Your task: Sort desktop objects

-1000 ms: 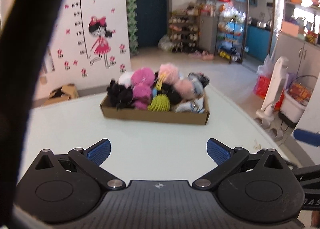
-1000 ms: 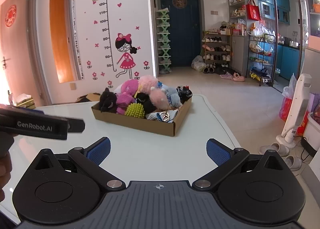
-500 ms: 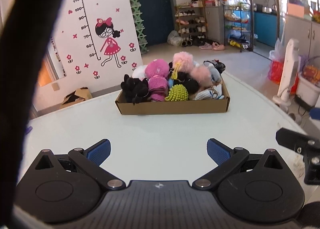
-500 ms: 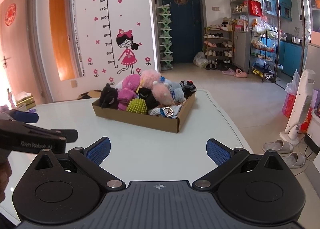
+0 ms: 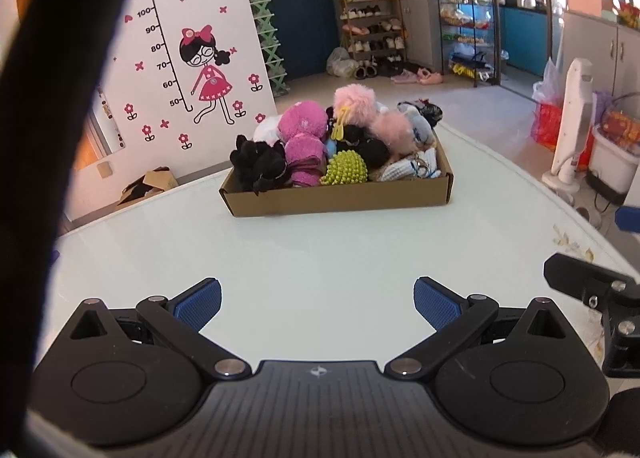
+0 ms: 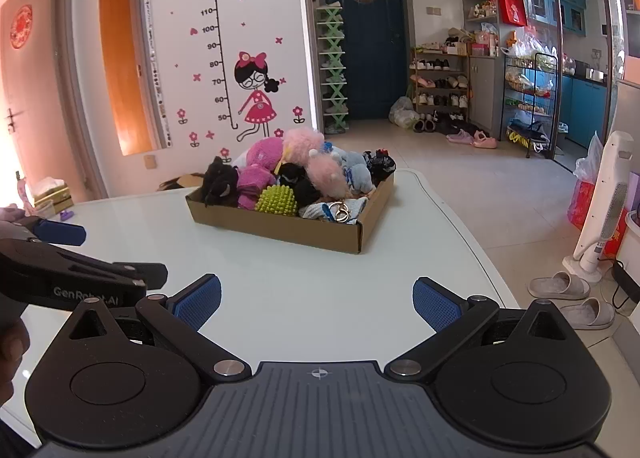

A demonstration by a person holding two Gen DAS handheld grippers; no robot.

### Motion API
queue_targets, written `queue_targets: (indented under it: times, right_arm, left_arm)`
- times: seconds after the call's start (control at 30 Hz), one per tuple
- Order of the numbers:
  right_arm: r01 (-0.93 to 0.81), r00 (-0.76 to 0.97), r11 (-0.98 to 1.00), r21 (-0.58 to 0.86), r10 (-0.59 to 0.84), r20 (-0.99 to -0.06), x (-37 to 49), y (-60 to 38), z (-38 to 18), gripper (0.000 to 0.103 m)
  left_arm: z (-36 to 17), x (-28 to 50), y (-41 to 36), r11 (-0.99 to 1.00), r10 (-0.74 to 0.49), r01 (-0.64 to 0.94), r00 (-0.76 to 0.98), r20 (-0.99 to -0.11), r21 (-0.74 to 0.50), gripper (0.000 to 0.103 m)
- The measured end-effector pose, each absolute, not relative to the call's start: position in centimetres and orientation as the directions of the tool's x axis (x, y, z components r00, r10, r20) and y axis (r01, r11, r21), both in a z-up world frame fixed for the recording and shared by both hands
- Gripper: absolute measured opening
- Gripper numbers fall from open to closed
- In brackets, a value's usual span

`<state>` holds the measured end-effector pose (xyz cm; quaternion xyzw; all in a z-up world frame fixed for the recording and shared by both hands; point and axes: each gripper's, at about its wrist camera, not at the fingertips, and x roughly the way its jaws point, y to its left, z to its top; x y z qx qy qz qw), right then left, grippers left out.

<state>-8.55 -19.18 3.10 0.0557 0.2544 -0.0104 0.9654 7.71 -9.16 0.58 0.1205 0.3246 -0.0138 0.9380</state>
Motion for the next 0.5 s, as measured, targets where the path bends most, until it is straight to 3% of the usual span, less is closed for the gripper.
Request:
queue_targets:
  times: [0.5]
  right_arm:
    - [0.043,0.869,0.994,0.099,0.012,-0.495,-8.51,-18.95,2.73,0.103]
  left_arm:
    - [1.11,7.3,-9.23,0.972,0.026,0.117,0.809,-0.587,0.204,0.102]
